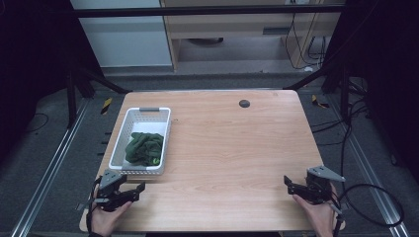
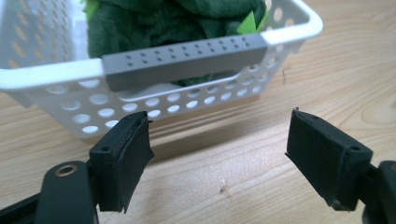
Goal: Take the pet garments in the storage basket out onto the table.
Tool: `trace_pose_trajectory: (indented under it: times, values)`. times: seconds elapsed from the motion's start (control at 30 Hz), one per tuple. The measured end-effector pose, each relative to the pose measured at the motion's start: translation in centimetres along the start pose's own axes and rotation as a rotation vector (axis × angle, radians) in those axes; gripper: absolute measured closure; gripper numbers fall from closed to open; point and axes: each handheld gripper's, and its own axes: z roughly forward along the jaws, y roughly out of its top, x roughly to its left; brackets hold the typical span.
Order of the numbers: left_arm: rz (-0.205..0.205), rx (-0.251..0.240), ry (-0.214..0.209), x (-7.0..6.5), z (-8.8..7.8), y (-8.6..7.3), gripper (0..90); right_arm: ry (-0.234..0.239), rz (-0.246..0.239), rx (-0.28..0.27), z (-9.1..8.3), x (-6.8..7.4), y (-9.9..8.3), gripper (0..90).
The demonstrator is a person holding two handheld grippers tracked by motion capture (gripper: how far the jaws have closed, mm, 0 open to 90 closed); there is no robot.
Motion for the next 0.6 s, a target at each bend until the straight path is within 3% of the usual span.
trace_pose_trajectory:
  times: [0.1,0.23,0.6]
  values:
    - [-0.020,-0.039,-0.005,0.1,-0.8,0.2,22.0,-0.002,-0.018,-0.011,-0.2,0.6,-0.1,11.8]
    - [-0.035,-0.056,-0.027,0.4,-1.4,0.5,22.4,-0.002,-0.023,-0.024,-0.5,1.0,-0.1,12.0]
    - [-0.011,-0.090,-0.032,0.0,-2.8,1.9,22.7,-0.013,-0.019,-0.026,-0.6,0.9,-0.2,12.1]
